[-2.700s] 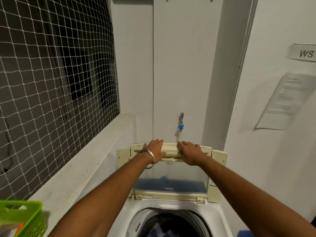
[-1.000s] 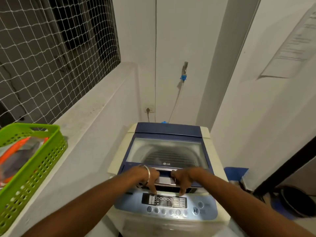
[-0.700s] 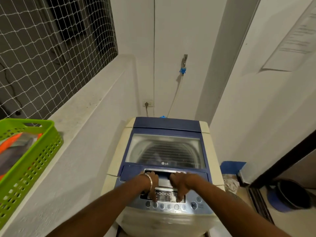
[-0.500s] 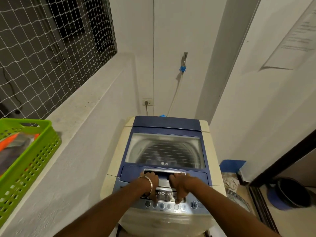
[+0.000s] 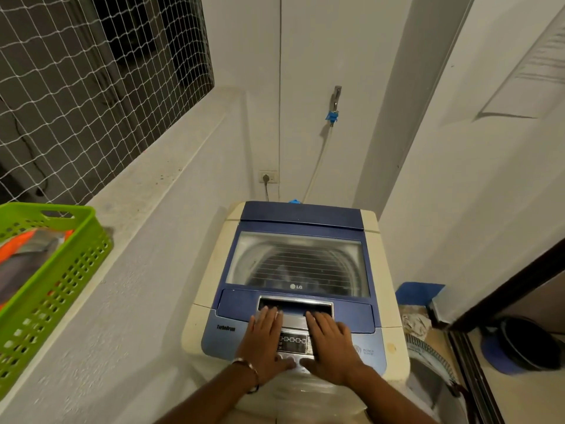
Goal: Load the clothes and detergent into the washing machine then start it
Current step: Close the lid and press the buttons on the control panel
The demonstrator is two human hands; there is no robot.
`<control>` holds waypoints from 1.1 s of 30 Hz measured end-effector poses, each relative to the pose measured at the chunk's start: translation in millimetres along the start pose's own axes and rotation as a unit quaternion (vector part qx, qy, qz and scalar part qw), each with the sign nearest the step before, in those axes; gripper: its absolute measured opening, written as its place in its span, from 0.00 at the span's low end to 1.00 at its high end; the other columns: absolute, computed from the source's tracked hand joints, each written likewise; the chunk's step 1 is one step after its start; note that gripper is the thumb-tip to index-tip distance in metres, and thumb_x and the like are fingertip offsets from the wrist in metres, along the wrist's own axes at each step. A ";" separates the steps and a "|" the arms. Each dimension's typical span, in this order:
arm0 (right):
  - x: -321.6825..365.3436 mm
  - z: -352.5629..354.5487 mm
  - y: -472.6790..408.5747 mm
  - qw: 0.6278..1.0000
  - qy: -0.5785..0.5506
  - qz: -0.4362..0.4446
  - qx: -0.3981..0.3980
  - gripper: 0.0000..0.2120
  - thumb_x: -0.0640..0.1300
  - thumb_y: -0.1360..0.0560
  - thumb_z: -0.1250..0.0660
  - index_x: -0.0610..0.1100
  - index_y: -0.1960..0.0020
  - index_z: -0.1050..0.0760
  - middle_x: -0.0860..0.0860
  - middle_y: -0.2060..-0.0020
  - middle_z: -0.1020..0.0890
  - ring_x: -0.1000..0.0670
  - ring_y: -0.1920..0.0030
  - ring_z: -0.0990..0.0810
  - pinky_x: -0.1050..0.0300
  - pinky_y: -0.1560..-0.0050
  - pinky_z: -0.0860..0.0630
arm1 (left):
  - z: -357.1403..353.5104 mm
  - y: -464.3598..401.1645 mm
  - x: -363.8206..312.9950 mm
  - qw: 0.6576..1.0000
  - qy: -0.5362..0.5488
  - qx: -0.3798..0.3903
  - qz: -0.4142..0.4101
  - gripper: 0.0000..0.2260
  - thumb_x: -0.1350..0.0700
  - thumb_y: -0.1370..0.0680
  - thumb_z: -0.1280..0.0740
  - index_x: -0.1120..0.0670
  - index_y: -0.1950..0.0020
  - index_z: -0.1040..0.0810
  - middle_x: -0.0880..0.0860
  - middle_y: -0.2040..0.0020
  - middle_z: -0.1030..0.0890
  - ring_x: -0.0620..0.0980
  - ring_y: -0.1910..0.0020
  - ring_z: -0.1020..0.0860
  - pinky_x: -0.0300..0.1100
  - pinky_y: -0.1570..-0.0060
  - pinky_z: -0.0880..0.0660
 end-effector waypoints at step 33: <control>45.0 -68.6 99.5 0.997 -0.001 -0.055 -0.045 0.53 0.58 0.48 0.23 0.42 0.28 0.34 0.45 0.23 0.43 0.43 0.24 0.48 0.44 0.32 0.36 | -57.5 87.9 -26.6 0.999 -0.040 -0.013 -0.025 0.24 0.55 0.29 0.44 0.57 0.33 0.31 0.57 0.35 0.22 0.54 0.48 0.18 0.46 0.59 0.21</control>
Point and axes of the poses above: each hand's wrist, its own y-axis away from the middle knuckle, its own z-axis out of the back of the hand, x = y × z, the point moved 3 cm from there along -y, towards the middle knuckle
